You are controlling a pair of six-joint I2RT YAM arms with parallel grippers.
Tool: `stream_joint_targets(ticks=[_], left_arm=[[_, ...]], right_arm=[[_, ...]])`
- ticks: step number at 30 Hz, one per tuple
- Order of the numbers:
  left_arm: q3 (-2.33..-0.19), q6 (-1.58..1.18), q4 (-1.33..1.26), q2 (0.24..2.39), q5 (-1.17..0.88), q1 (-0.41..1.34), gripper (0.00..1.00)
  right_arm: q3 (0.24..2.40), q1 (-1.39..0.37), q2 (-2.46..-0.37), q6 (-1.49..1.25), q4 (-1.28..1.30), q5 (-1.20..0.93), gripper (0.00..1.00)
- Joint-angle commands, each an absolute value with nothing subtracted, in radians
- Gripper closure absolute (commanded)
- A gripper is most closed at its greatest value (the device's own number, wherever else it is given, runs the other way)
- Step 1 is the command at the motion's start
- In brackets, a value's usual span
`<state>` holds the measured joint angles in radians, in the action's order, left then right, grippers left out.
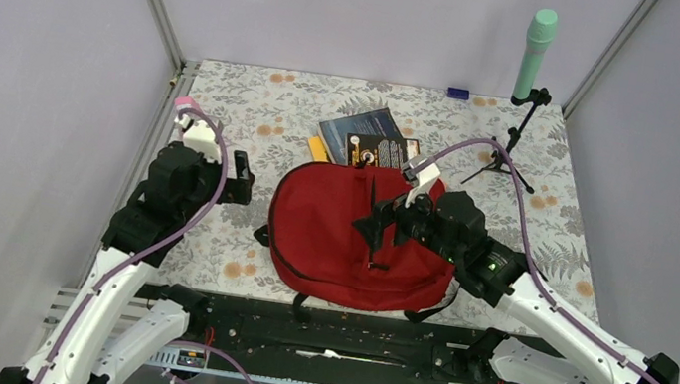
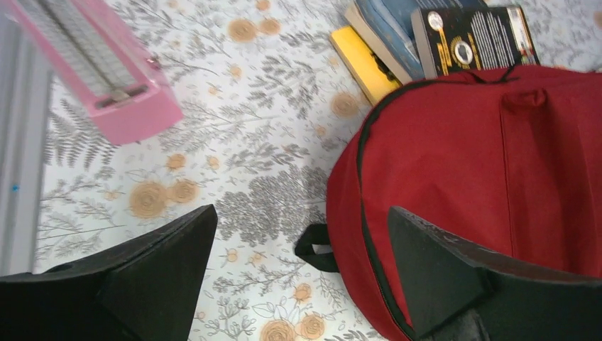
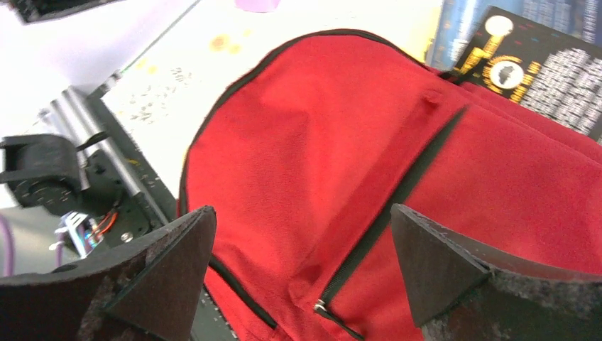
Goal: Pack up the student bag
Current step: Place the student bag at the center of the board, then unzip the student bag at the center of the board.
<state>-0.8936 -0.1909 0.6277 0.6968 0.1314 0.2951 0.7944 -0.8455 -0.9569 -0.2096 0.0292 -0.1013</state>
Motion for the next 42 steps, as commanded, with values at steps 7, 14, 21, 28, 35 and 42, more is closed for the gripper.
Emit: stream_joint_targets(ticks=[7, 14, 21, 28, 35, 42], left_arm=[[-0.783, -0.278, 0.5, 0.745, -0.071, 0.328, 0.05], [-0.869, -0.315, 0.473, 0.899, -0.137, 0.328, 0.02], [-1.114, -0.226, 0.623, 1.219, -0.031, 0.32, 0.01], [-1.067, -0.245, 0.567, 1.292, -0.163, 0.28, 0.02], [-1.073, -0.267, 0.588, 1.342, -0.214, 0.27, 0.06], [-1.092, -0.261, 0.624, 1.397, -0.228, 0.27, 0.17]], right_arm=[[0.783, -0.788, -0.898, -0.329, 0.243, 0.207, 0.0], [0.753, -0.663, -0.874, -0.382, 0.248, 0.174, 0.0], [0.909, -0.663, -1.011, -0.352, 0.243, 0.2, 0.05], [1.121, -0.663, -1.28, -0.357, 0.234, 0.088, 0.14], [1.338, -0.668, -1.514, -0.427, 0.279, -0.027, 0.22], [1.437, -0.67, -1.675, -0.451, 0.315, -0.005, 0.37]])
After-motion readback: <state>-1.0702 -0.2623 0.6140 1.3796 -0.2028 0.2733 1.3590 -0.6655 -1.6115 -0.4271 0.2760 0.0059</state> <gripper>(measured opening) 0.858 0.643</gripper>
